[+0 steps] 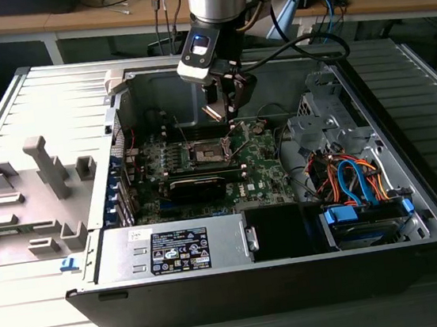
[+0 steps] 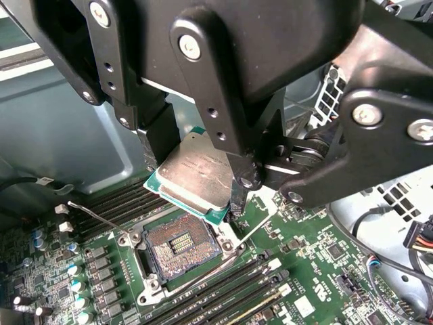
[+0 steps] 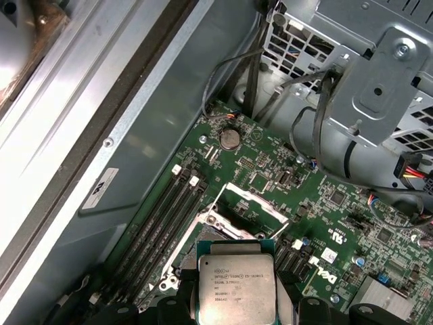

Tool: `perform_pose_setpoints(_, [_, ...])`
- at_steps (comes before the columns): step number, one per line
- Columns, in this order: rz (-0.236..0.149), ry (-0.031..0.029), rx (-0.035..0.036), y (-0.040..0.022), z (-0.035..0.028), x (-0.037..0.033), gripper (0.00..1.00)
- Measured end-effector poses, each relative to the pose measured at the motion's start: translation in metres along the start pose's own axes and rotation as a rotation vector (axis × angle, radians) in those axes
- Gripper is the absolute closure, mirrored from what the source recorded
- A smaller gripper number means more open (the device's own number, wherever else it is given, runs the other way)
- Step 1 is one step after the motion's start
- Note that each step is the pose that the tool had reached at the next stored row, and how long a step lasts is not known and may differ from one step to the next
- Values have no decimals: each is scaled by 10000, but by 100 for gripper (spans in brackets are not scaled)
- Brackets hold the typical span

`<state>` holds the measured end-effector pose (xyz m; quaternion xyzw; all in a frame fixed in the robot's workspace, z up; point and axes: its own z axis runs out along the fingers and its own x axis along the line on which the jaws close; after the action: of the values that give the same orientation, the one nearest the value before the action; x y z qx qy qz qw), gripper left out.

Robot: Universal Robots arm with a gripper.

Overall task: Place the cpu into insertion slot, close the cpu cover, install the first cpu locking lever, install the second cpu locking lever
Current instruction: 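Place the cpu into insertion slot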

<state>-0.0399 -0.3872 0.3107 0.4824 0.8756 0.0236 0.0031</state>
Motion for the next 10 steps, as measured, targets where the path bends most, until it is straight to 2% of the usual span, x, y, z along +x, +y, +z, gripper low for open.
perform_pose_setpoints(10, [116,-5,-2,0,2,0,45])
